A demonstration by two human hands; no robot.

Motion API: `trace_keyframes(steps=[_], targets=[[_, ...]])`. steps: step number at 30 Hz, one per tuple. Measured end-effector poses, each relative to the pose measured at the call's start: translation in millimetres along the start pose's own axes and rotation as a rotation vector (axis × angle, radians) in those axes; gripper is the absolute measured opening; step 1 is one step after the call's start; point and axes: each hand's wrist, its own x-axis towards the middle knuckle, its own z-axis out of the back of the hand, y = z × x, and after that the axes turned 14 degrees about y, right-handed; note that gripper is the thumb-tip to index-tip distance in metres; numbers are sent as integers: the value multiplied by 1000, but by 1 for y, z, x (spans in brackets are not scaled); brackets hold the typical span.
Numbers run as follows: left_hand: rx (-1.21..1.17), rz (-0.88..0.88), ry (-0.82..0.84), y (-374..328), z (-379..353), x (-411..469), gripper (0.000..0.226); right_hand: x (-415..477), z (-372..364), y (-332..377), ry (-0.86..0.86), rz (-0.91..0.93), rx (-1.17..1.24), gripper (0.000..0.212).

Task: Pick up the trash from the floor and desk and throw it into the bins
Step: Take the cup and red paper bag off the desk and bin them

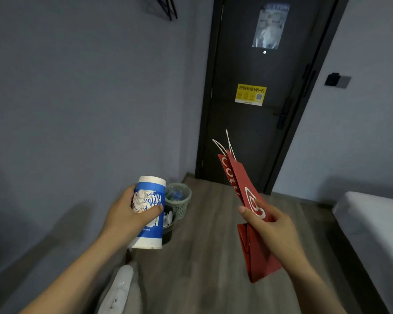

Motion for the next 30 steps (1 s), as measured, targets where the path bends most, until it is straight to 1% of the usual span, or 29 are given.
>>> trace_keyframes(steps=[1,4,5,6,10,13,15,16,18,22,24,27,29,30], targets=[[0,11,-2,0,-4,20,48,24,4,-5,15,-5,11,45],[6,52,-9,-3,-14,78,47,96,16,-13,42,-8,9,76],[7,64,-13,-4,-18,96,48,119,18,-14,54,-9,2,79],[7,73,-15,-3,-21,112,48,139,19,-15,70,-8,-9,79],[-14,136,-27,13,-29,171,48,216,15,-28,151,-25,-54,66],[4,184,-39,26,-28,211,53,266,5,-35,190,-63,-87,61],[11,198,-54,36,-25,241,55,300,-3,-42,218,-96,-122,48],[6,207,-60,41,-24,257,52,317,-8,-45,227,-106,-139,47],[-8,221,-64,54,-22,292,48,351,-19,-51,236,-120,-165,58],[-46,255,-71,78,-11,365,46,423,-46,-53,277,-177,-189,67],[-55,273,-69,88,-1,400,44,460,-60,-49,298,-202,-208,57],[-47,302,-48,102,10,446,44,508,-81,-42,305,-222,-239,34],[-47,329,-30,115,15,473,44,535,-95,-46,315,-242,-249,28],[-44,343,-24,121,16,484,44,546,-102,-49,321,-254,-251,30]])
